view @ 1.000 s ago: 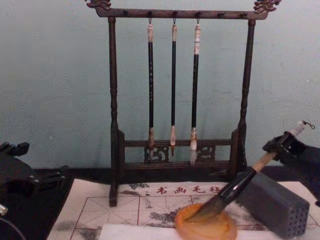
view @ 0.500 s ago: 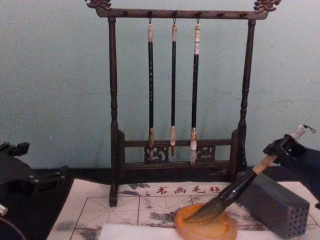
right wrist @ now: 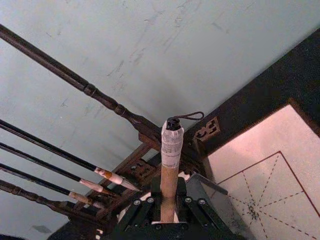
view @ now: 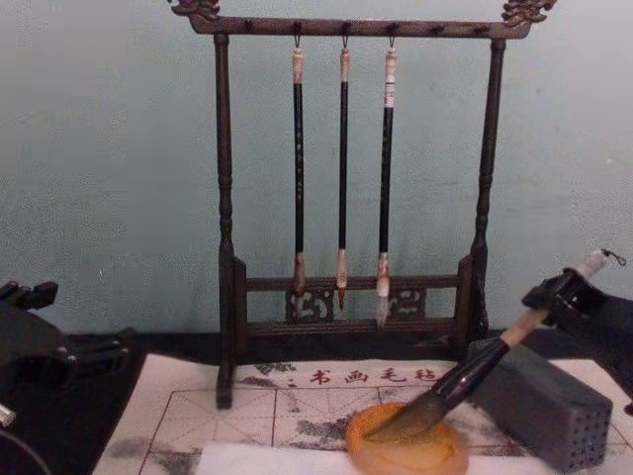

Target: Pick up the brush from the inkstone, write on the paper, then place the brush back to its original position.

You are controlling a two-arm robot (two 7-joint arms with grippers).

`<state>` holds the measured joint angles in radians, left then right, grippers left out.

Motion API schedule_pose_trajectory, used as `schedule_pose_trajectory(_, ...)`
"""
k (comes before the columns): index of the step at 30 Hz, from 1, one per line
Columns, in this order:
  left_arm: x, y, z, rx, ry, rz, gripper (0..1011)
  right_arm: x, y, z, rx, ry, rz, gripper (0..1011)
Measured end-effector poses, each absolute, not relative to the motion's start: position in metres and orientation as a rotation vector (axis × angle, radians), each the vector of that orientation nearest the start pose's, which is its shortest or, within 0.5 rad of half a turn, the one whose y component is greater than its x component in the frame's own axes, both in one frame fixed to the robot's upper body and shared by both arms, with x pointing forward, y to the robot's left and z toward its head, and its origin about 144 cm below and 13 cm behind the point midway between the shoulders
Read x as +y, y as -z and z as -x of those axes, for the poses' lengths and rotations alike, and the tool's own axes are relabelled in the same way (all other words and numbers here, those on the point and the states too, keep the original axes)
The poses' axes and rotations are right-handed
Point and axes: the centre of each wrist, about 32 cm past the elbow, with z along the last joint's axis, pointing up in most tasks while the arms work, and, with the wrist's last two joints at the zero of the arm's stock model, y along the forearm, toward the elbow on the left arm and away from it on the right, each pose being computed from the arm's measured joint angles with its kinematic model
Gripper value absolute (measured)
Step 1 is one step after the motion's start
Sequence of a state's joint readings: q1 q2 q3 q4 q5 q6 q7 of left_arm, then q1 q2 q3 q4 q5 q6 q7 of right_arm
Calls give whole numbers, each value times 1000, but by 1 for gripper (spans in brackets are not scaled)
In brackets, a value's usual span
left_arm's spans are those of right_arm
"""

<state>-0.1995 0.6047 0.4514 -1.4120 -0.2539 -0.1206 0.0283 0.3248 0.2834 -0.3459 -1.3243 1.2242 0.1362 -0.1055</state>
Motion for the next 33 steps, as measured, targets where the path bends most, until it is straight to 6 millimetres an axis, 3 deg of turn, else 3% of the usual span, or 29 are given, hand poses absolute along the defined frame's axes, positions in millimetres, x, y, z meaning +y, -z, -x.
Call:
schedule_pose_trajectory(4, 310, -1140, -489, -285, -1248, -304, 1001, -229, -1164, -538, 848, 1278, -400, 198)
schedule_pose_trajectory(8, 310, -1140, -489, -285, -1248, -304, 1001, -229, -1165, -538, 848, 1278, -400, 278)
schedule_pose_trajectory(16, 310, -1140, -489, -285, -1248, -305, 1001, -229, -1165, -538, 847, 1277, -399, 500)
schedule_pose_trajectory(21, 310, -1140, -489, -285, -1248, -304, 1001, -229, -1165, -538, 847, 1276, -399, 721)
schedule_pose_trajectory(33, 310, -1140, -489, -285, -1248, -304, 1001, -229, -1165, -538, 847, 1276, -399, 1002)
